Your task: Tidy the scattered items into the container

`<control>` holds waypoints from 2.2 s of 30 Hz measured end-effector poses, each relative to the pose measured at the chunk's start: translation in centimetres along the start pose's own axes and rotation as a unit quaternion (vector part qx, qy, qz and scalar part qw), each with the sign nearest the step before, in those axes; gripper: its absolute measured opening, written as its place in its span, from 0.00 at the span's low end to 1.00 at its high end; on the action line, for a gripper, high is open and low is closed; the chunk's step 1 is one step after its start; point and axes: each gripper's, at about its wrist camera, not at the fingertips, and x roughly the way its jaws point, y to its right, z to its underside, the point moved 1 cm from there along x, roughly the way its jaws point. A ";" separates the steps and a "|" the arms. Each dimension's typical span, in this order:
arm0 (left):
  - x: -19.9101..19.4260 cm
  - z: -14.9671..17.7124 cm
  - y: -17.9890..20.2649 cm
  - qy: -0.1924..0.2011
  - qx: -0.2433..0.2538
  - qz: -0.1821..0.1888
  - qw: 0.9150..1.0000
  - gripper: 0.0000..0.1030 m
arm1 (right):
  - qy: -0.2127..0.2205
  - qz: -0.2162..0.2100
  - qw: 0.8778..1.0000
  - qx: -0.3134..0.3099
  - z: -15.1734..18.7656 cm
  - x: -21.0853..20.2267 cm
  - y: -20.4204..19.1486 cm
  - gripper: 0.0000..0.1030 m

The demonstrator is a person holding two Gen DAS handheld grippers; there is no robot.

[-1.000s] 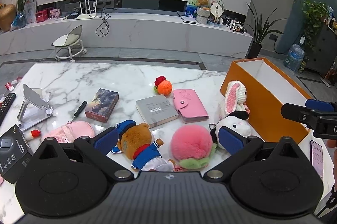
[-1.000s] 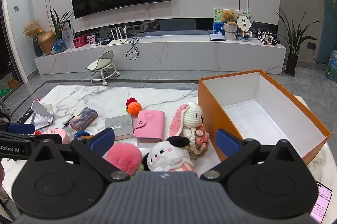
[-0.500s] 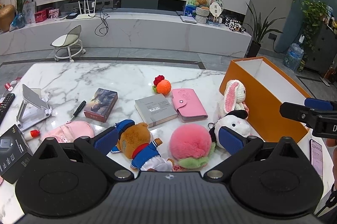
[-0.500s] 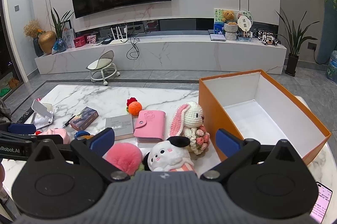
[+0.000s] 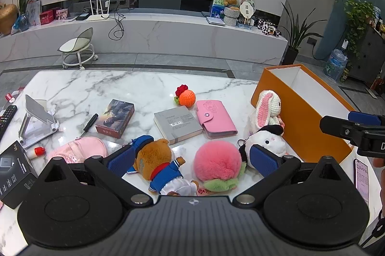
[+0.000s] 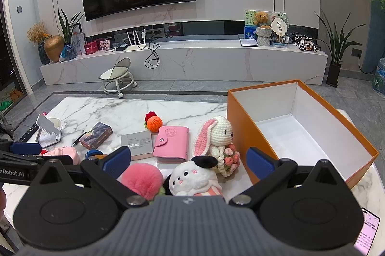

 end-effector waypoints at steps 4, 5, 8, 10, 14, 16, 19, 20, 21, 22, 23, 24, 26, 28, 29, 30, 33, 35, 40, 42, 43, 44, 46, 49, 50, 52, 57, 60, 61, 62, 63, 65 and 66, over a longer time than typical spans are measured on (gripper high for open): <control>0.0 0.1 0.0 0.000 0.000 0.000 1.000 1.00 | 0.000 0.000 1.000 0.000 0.0 0.0 0.0 1.00; 0.0 0.1 0.1 0.000 0.000 0.000 1.000 1.00 | 0.000 0.000 1.000 0.000 0.0 0.0 0.0 1.00; -0.1 0.1 0.2 0.000 0.001 0.000 1.000 1.00 | 0.000 0.000 1.000 0.000 0.0 0.0 0.0 1.00; -0.2 0.1 0.2 0.001 0.001 0.000 1.000 1.00 | 0.000 0.000 1.000 0.000 0.0 0.0 0.0 1.00; -0.2 0.1 0.3 0.000 0.001 0.000 1.000 1.00 | 0.000 0.000 1.000 0.000 0.0 0.0 0.0 1.00; -0.1 0.1 0.3 0.000 0.000 0.000 1.000 1.00 | 0.000 -0.001 1.000 -0.001 0.1 -0.1 -0.1 1.00; -0.1 0.1 0.2 -0.001 0.000 0.000 1.000 1.00 | 0.000 0.000 1.000 0.000 0.1 -0.1 -0.1 1.00; 0.0 0.1 0.2 -0.001 0.001 -0.001 1.000 1.00 | 0.000 0.000 1.000 -0.001 0.1 -0.1 0.0 1.00; 0.0 0.1 0.2 -0.001 0.001 -0.001 1.000 1.00 | 0.000 0.000 1.000 0.000 0.1 0.0 0.0 1.00; 0.0 0.1 0.2 -0.001 0.001 -0.001 1.000 1.00 | 0.000 -0.001 1.000 0.000 0.0 0.0 0.0 1.00; 0.0 0.2 0.2 -0.001 0.001 -0.002 1.000 1.00 | 0.000 -0.001 1.000 0.000 0.0 0.0 0.0 1.00; 0.0 0.2 0.2 -0.001 0.001 -0.002 1.000 1.00 | 0.000 -0.001 1.000 0.000 0.0 0.0 0.0 1.00; 0.0 0.2 0.2 -0.001 0.001 -0.002 1.000 1.00 | 0.000 -0.001 1.000 0.000 0.1 -0.1 0.0 1.00; 0.0 0.2 0.2 -0.001 0.001 -0.002 1.000 1.00 | 0.000 -0.001 1.000 0.000 0.1 0.0 0.0 1.00; 0.0 0.2 0.2 -0.001 0.001 -0.002 1.000 1.00 | 0.000 -0.001 1.000 0.000 0.1 0.0 0.0 1.00; 0.1 0.2 0.2 -0.002 0.001 -0.002 1.000 1.00 | 0.000 0.000 1.000 0.000 0.1 0.0 0.0 1.00; 0.1 0.2 0.2 -0.003 0.002 -0.003 1.000 1.00 | 0.001 0.000 1.000 0.001 0.1 0.0 0.0 1.00; 0.1 0.2 0.2 -0.004 0.002 -0.004 1.000 1.00 | 0.001 -0.002 1.000 0.001 0.1 -0.1 0.1 1.00; 0.5 0.5 0.2 -0.006 0.007 -0.006 1.000 1.00 | -0.003 -0.001 1.000 0.001 0.3 0.2 0.3 1.00; 1.0 0.7 0.1 -0.011 0.007 -0.011 1.000 1.00 | -0.006 0.000 1.000 0.001 0.4 0.5 0.4 1.00; 1.4 0.8 -0.1 -0.015 0.006 -0.013 1.000 1.00 | -0.007 0.000 1.000 0.001 0.4 0.6 0.4 1.00; 1.7 0.9 -0.2 -0.018 0.005 -0.013 1.000 1.00 | -0.008 0.000 1.000 0.000 0.4 0.7 0.3 1.00; 2.4 1.1 -0.4 -0.025 0.005 -0.013 1.000 1.00 | -0.011 0.001 1.000 -0.001 0.5 1.0 0.3 1.00; 3.1 1.4 -0.3 -0.033 0.008 -0.008 0.999 1.00 | -0.020 0.003 1.000 -0.004 0.7 1.7 0.4 1.00; 3.3 1.4 -0.2 -0.035 0.010 -0.005 0.999 1.00 | -0.022 0.003 1.000 -0.004 0.7 1.9 0.4 1.00; 3.6 1.6 0.0 -0.039 0.015 -0.002 0.999 1.00 | -0.026 0.004 1.000 -0.005 0.8 2.2 0.4 1.00; 5.3 2.2 0.1 -0.050 0.019 0.003 0.999 1.00 | -0.033 0.003 0.999 -0.002 0.9 3.2 0.4 1.00; 6.3 2.5 0.2 -0.059 0.027 0.008 0.998 1.00 | -0.051 -0.001 0.999 0.002 1.1 4.4 0.7 1.00; 6.6 2.6 0.4 -0.062 0.033 0.012 0.997 1.00 | -0.058 -0.003 0.998 0.004 1.2 5.0 0.7 1.00; 6.9 2.7 0.6 -0.064 0.039 0.017 0.997 1.00 | -0.066 -0.005 0.998 0.005 1.4 5.5 0.8 1.00; 7.1 2.9 0.7 -0.065 0.043 0.019 0.997 1.00 | -0.073 -0.006 0.997 0.006 1.5 6.0 0.9 0.99; 7.9 3.1 0.8 -0.071 0.052 0.021 0.996 1.00 | -0.082 -0.005 0.997 0.002 1.8 6.9 0.8 0.99; 8.2 3.2 0.8 -0.072 0.052 0.022 0.996 1.00 | -0.085 -0.005 0.996 -0.001 2.0 7.4 0.8 0.99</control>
